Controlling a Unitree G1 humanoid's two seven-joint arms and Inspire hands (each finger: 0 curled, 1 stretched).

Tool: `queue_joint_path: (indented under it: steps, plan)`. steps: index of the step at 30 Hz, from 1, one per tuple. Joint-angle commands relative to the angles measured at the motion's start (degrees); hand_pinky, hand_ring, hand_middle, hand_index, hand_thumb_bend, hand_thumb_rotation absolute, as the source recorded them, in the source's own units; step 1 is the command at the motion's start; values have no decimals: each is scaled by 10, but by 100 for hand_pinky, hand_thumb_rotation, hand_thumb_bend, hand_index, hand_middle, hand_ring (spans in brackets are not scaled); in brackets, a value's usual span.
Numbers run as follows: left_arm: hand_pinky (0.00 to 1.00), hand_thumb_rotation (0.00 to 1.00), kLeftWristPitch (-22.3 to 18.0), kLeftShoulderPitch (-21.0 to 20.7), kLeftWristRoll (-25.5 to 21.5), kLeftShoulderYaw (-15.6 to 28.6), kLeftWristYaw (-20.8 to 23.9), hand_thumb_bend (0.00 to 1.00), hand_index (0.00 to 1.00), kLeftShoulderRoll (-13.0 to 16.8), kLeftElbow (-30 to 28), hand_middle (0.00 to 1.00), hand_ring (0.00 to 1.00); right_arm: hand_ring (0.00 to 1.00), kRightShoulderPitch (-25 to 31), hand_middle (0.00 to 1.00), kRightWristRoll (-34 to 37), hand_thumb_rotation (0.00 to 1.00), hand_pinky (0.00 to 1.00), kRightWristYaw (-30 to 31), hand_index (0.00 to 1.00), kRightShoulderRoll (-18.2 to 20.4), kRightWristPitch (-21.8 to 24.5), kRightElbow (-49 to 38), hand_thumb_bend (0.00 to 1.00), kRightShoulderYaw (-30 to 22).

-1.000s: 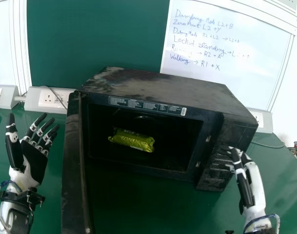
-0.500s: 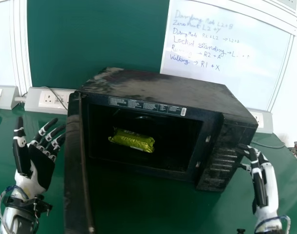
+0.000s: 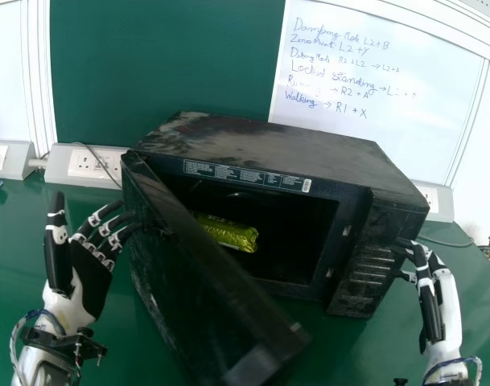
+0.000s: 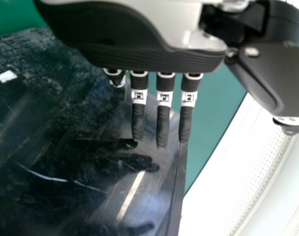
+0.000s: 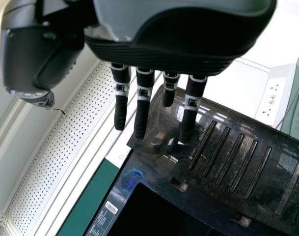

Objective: Put biscuit inside oven

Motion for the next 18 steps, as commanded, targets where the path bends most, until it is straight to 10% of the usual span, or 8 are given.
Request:
queue_joint_path:
  steps: [1,18]
  plan:
    - [75,43,5,3,4,-8,1,74,74,0,-9,71,72,71,1,74,-3,33,64,-3,76,-7,-3,5,74,-3]
    - [76,43,4,-3,4,-5,-3,75,76,7,-7,72,73,71,7,73,-10,32,64,-8,74,-11,-9,3,74,-9]
